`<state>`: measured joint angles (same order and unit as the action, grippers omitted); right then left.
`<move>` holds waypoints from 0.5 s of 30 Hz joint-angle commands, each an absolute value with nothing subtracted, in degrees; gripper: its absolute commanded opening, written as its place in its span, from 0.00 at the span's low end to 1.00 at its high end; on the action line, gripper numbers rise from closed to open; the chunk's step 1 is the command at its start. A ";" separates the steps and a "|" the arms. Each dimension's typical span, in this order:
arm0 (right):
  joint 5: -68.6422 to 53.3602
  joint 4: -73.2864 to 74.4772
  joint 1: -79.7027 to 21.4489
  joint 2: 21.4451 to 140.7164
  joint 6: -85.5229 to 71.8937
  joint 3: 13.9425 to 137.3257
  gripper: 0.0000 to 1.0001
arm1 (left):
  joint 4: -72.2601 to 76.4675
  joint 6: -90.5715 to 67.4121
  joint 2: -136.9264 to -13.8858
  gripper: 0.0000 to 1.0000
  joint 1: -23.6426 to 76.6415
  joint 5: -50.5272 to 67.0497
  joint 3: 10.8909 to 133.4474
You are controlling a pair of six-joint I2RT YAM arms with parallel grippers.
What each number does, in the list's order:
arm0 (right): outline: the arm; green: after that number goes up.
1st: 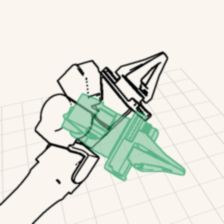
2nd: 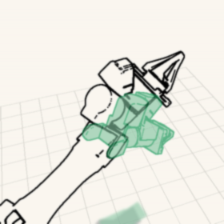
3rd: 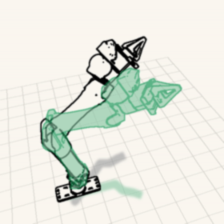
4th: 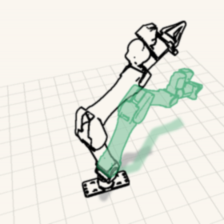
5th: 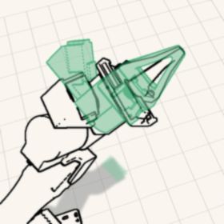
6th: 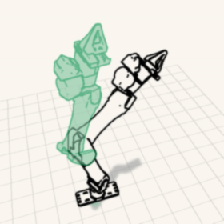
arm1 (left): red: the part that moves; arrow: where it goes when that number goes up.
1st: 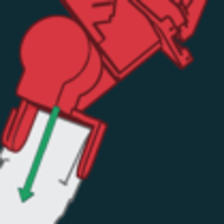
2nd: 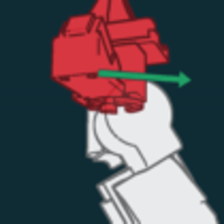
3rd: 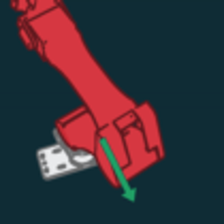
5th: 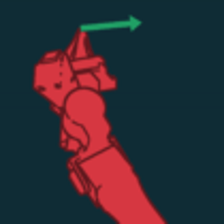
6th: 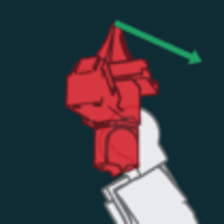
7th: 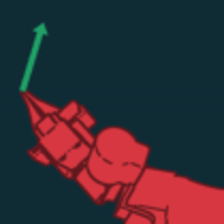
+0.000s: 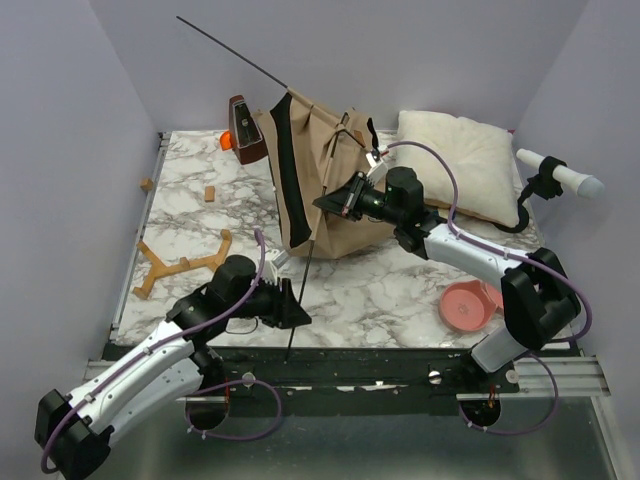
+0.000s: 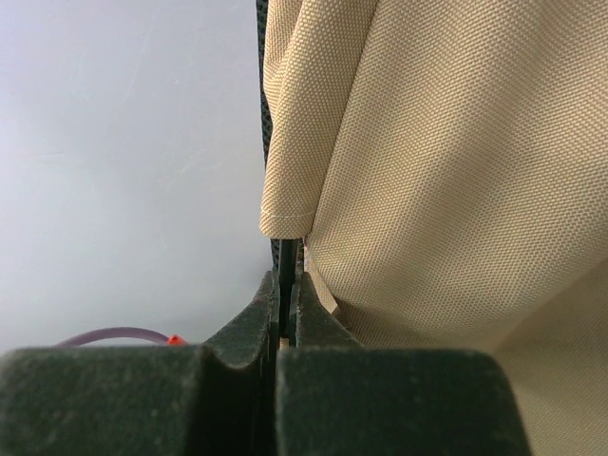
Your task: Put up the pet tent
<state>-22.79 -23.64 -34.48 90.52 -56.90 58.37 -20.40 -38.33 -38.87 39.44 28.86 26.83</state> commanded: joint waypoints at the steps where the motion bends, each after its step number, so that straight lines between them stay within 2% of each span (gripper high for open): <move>1: -17.82 -25.67 -32.95 91.74 -54.59 60.12 0.01 | -26.00 -40.52 -36.00 0.36 40.45 26.66 25.86; 4: -17.58 -25.49 -32.87 91.54 -54.01 60.03 0.00 | -25.63 -41.26 -35.24 0.02 40.52 26.55 25.24; 7: -18.16 -25.61 -32.85 90.95 -52.21 59.76 0.03 | -23.59 -41.64 -35.49 0.00 40.55 26.28 25.15; 8: -18.64 -25.81 -32.90 90.45 -51.36 59.32 0.10 | -22.67 -41.80 -35.72 0.00 40.57 25.85 25.35; 9: -19.12 -25.84 -32.89 89.80 -50.37 58.97 0.22 | -21.78 -42.01 -35.90 0.00 40.52 25.32 25.51; 11: -19.95 -25.23 -32.90 88.06 -48.37 57.90 0.57 | -19.93 -42.62 -36.38 0.00 40.54 24.59 25.96; 12: -20.69 -24.77 -32.89 86.94 -47.23 57.39 0.69 | -19.03 -42.83 -36.88 0.00 40.54 24.49 26.29; 13: -21.45 -24.34 -32.91 85.90 -45.70 56.62 0.77 | -18.56 -43.01 -37.27 0.00 40.59 24.26 26.62; 15: -22.97 -23.38 -32.94 83.38 -42.98 55.26 0.82 | -18.12 -42.87 -38.41 0.00 40.52 23.99 27.71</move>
